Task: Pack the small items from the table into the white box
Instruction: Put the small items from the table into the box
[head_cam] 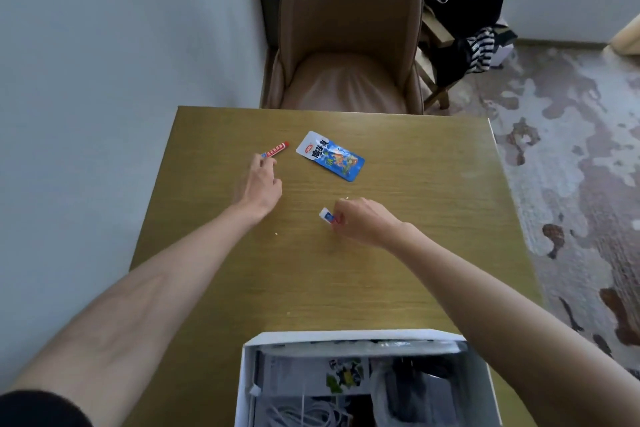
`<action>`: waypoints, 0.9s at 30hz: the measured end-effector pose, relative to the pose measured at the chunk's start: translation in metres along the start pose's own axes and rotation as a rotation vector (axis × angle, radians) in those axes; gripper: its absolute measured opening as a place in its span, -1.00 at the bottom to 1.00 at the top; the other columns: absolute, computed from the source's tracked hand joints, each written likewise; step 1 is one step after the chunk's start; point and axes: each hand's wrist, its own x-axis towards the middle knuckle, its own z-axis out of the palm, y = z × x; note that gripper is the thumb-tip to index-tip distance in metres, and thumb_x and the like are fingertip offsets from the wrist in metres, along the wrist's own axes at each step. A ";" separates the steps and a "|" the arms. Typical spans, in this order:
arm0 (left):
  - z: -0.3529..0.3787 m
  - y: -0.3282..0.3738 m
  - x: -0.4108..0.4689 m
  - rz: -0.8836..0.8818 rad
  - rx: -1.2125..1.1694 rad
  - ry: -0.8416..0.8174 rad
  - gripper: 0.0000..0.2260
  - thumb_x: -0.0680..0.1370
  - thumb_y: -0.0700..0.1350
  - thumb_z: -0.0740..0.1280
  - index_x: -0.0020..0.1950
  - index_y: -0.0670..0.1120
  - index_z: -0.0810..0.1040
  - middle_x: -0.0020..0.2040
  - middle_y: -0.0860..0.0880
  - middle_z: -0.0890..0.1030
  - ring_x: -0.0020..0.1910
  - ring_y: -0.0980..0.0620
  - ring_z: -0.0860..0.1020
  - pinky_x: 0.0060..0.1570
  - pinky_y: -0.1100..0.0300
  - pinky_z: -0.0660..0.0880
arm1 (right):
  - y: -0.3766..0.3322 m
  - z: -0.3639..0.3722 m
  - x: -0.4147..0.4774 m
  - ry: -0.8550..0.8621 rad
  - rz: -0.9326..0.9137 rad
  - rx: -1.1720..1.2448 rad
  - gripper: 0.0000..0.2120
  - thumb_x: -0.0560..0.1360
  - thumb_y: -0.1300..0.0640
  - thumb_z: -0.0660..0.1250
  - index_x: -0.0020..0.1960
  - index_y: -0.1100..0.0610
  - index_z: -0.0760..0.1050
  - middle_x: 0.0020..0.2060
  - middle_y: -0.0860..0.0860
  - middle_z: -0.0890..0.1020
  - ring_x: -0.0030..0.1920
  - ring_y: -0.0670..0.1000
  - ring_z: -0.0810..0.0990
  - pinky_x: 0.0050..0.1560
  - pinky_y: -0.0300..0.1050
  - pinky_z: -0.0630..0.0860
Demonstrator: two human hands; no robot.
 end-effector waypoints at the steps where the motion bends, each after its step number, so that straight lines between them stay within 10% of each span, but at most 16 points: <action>1: 0.001 0.000 0.012 0.022 0.065 0.019 -0.60 0.54 -0.18 0.21 0.38 -0.14 0.31 0.27 -0.10 0.35 -0.07 -0.09 0.52 -0.18 -0.03 0.59 | -0.003 -0.003 0.003 0.027 0.038 0.091 -0.81 0.57 0.00 0.20 -0.01 0.12 0.45 -0.13 0.07 0.63 -0.18 0.13 0.57 -0.24 -0.02 0.45; 5: 0.012 0.003 0.044 0.046 0.244 -0.014 -0.52 0.58 -0.14 0.16 0.49 -0.09 0.14 0.41 -0.11 0.27 0.25 -0.13 0.36 0.05 -0.06 0.51 | -0.009 -0.007 0.004 0.101 0.130 0.356 -0.78 0.58 -0.03 0.17 -0.01 0.12 0.46 -0.16 0.08 0.67 -0.14 0.14 0.61 -0.10 0.05 0.56; 11: 0.024 0.001 0.027 0.016 0.276 0.062 -0.78 0.60 -0.21 0.14 0.22 -0.15 0.43 0.15 -0.16 0.47 0.11 -0.12 0.40 -0.03 0.02 0.45 | -0.006 -0.011 -0.021 0.274 0.251 0.915 -0.82 0.59 0.10 0.19 -0.08 0.14 0.52 -0.24 -0.03 0.64 -0.38 -0.06 0.53 -0.32 -0.16 0.45; 16: -0.010 0.016 -0.037 -0.008 -0.181 0.018 -0.77 0.63 -0.10 0.17 0.18 -0.18 0.49 0.08 -0.14 0.47 0.00 -0.06 0.42 0.02 0.08 0.40 | -0.009 -0.022 -0.075 0.422 0.069 1.184 -0.83 0.63 0.13 0.21 -0.03 -0.02 0.57 -0.31 -0.03 0.55 -0.42 -0.13 0.39 -0.40 -0.28 0.34; 23: -0.068 0.056 -0.224 0.180 -0.726 -0.032 -0.82 0.62 -0.17 0.20 0.21 -0.13 0.46 -0.21 -0.03 0.56 -0.42 0.18 0.49 -0.44 0.36 0.41 | -0.018 -0.012 -0.170 0.374 -0.027 1.333 -0.77 0.64 0.18 0.18 0.06 0.02 0.60 -0.31 -0.10 0.54 -0.45 -0.17 0.35 -0.42 -0.28 0.26; 27: -0.061 0.071 -0.310 0.142 -0.649 -0.073 -0.74 0.64 -0.21 0.13 0.31 -0.14 0.43 -0.14 -0.04 0.54 -0.30 -0.02 0.47 -0.27 0.04 0.46 | -0.026 0.005 -0.223 0.321 -0.104 1.270 -0.75 0.62 0.23 0.17 0.06 0.05 0.61 -0.28 -0.05 0.58 -0.40 -0.10 0.35 -0.43 -0.28 0.26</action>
